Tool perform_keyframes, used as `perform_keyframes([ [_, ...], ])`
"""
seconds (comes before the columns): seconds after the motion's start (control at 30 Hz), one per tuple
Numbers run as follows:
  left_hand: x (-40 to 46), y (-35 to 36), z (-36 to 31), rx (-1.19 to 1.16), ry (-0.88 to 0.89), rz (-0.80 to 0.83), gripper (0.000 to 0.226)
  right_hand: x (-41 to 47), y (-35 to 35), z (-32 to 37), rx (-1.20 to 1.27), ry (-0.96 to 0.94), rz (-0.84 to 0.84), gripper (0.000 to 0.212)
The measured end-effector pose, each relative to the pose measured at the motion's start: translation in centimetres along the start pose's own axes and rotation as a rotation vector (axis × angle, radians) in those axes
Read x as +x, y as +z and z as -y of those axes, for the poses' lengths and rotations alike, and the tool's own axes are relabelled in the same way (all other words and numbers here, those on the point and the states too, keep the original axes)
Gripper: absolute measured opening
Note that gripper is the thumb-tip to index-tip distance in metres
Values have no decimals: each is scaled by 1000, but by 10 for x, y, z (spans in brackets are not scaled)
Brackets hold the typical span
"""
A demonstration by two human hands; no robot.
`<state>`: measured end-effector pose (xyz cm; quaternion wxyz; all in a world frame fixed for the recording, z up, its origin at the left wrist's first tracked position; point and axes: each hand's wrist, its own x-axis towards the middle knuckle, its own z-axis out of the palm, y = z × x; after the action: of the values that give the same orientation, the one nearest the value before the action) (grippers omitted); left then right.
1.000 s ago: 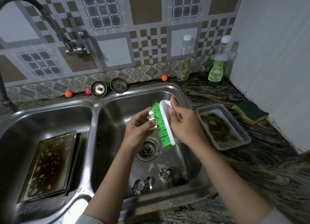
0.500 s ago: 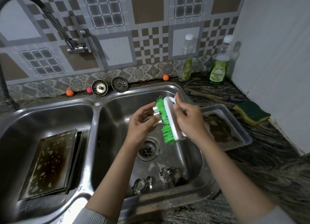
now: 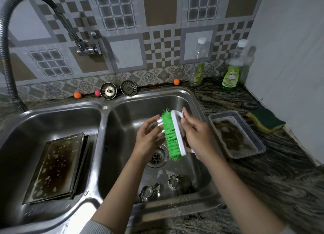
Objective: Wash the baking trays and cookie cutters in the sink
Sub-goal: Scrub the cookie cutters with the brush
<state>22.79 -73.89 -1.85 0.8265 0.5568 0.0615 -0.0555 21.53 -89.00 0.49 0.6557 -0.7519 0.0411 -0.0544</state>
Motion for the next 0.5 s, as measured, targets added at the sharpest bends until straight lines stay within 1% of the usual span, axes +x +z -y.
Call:
perform_keyframes([
  [0.1,-4,-8,3,-7,9,-39,30,-13,5,-9,-20,-15,58,39],
  [0.17,-6,-16,3,-63,-17,-86,30,-15,-2,-11,-46,-32,124,39],
  [0.2,-8,-20,3,-88,-27,-115,29,-15,-6,-10,-59,-43,132,39],
  [0.27,-11,-21,2,-78,-36,-130,29,-12,-10,-5,-51,-61,98,39],
  [0.33,-15,-16,2,-46,-49,-94,31,-9,-7,1,-24,-71,66,39],
  [0.4,-19,-10,1,-44,-55,-84,31,-11,2,4,-53,-71,62,39],
  [0.5,-22,-14,-4,-60,-40,-130,30,-23,14,-2,-51,-79,87,40],
])
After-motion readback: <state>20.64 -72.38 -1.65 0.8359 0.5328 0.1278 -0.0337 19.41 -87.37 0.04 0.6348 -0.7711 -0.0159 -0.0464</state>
